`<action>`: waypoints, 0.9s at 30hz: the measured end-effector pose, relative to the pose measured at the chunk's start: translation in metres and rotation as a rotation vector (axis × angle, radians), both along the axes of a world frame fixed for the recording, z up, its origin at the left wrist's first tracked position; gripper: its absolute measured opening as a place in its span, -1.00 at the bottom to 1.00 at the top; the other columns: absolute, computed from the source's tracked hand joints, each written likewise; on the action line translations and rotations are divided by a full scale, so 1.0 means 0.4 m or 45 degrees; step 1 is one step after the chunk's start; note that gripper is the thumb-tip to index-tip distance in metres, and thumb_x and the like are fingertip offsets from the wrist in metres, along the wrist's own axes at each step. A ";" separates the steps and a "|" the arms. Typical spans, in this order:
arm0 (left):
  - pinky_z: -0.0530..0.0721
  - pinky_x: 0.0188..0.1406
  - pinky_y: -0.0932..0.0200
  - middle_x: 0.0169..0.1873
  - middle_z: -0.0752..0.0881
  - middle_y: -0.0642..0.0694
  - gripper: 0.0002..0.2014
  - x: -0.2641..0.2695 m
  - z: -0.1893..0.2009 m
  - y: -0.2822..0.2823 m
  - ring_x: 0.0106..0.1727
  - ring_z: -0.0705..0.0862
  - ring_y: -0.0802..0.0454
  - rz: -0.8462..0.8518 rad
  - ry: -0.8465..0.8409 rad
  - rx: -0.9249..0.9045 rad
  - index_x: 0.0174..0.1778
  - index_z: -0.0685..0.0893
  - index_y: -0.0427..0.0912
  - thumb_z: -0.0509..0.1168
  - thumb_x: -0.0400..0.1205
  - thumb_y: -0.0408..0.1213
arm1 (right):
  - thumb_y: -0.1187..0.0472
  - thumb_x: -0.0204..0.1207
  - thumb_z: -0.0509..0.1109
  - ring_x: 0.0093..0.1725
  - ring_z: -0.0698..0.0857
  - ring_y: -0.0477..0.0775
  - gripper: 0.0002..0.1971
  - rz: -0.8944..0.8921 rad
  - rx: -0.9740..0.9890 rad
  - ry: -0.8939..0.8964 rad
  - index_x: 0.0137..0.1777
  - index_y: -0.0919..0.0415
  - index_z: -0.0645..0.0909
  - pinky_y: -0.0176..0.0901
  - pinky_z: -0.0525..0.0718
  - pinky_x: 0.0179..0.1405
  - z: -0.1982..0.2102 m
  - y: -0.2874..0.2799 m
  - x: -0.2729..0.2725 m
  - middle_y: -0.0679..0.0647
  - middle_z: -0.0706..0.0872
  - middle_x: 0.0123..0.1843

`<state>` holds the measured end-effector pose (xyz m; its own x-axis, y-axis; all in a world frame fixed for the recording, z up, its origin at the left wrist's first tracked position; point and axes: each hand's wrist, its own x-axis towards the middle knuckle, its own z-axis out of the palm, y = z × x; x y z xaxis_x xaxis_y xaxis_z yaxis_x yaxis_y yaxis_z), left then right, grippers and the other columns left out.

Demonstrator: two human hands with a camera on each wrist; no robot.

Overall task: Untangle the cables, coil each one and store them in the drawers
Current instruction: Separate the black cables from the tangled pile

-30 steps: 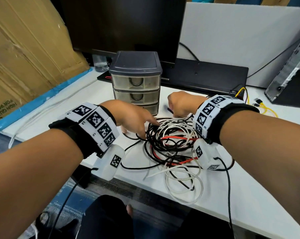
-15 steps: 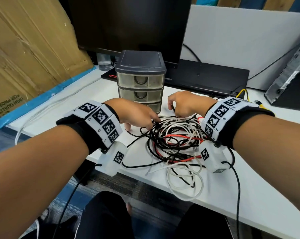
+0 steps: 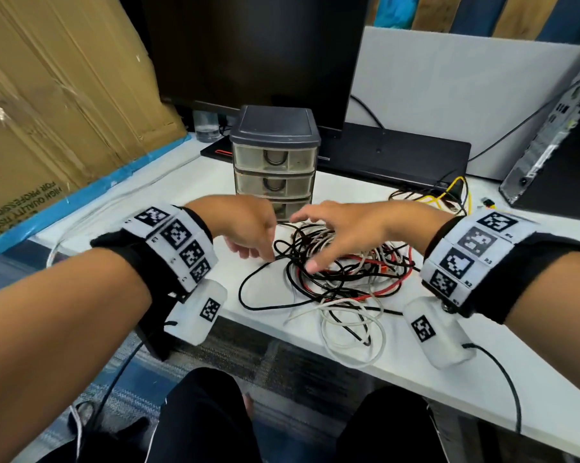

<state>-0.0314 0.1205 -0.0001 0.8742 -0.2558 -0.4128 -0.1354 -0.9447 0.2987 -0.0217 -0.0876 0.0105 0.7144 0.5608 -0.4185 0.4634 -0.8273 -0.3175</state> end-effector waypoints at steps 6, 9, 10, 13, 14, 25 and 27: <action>0.62 -0.45 0.25 -0.31 0.81 -0.11 -0.67 -0.012 -0.056 -0.048 -0.28 0.81 -0.09 -0.055 -0.184 0.108 0.09 0.63 -0.11 0.60 0.50 -0.25 | -0.11 0.45 0.63 0.54 0.43 0.16 -0.21 -0.051 -0.178 -0.011 0.63 -0.20 0.35 0.11 0.46 0.54 -0.021 0.002 -0.013 0.03 0.41 0.58; 0.58 -0.54 0.30 -0.19 0.82 -0.20 -0.68 -0.017 -0.060 -0.049 -0.33 0.77 -0.11 -0.009 -0.202 0.116 0.15 0.65 -0.22 0.56 0.53 -0.33 | 0.00 0.45 0.64 0.44 0.49 0.10 -0.37 -0.120 -0.068 -0.006 0.50 -0.15 0.51 -0.02 0.51 0.36 -0.015 -0.016 -0.005 -0.01 0.48 0.50; 0.56 -0.56 0.30 -0.14 0.80 -0.22 -0.67 -0.018 -0.061 -0.048 -0.36 0.73 -0.10 0.016 -0.195 0.114 0.16 0.65 -0.25 0.56 0.53 -0.34 | 0.00 0.44 0.64 0.41 0.50 0.09 -0.40 -0.139 -0.040 0.001 0.46 -0.15 0.54 -0.05 0.51 0.31 -0.017 -0.023 -0.002 -0.02 0.50 0.46; 0.53 -0.51 0.28 0.00 0.81 -0.32 -0.63 -0.021 -0.063 -0.042 -0.36 0.70 -0.10 0.045 -0.198 0.162 0.14 0.72 -0.38 0.56 0.49 -0.28 | 0.01 0.41 0.66 0.35 0.53 0.07 -0.43 -0.187 0.024 0.036 0.41 -0.21 0.57 -0.06 0.53 0.23 -0.024 -0.040 0.006 -0.05 0.52 0.40; 0.55 -0.48 0.28 0.00 0.81 -0.32 -0.66 -0.022 -0.066 -0.041 -0.32 0.72 -0.11 0.040 -0.200 0.183 0.10 0.76 -0.38 0.55 0.48 -0.26 | 0.02 0.41 0.66 0.34 0.53 0.06 -0.44 -0.197 0.041 0.046 0.39 -0.22 0.58 -0.05 0.53 0.22 -0.026 -0.043 0.008 -0.06 0.53 0.40; 0.63 -0.46 0.21 -0.18 0.78 -0.32 -0.64 -0.013 0.041 -0.053 -0.30 0.84 -0.19 0.106 -0.366 -0.004 -0.08 0.70 -0.43 0.22 0.75 -0.16 | 0.14 0.41 0.65 0.39 0.59 0.13 -0.37 -0.398 0.236 0.154 0.43 -0.23 0.50 0.15 0.54 0.52 -0.030 -0.077 0.023 0.05 0.55 0.42; 0.64 -0.43 0.20 -0.17 0.80 -0.38 -0.62 -0.013 0.083 -0.055 -0.27 0.85 -0.24 0.145 -0.386 -0.090 -0.04 0.71 -0.48 0.22 0.74 -0.16 | 0.14 0.43 0.63 0.40 0.58 0.16 -0.36 -0.409 0.220 0.165 0.47 -0.20 0.49 0.16 0.54 0.52 -0.026 -0.076 0.025 0.07 0.56 0.40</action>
<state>-0.0368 0.0985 0.0330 0.9792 -0.1677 -0.1140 -0.1226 -0.9374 0.3261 -0.0117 -0.1181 0.0002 0.8126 0.3874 -0.4355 0.1364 -0.8528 -0.5041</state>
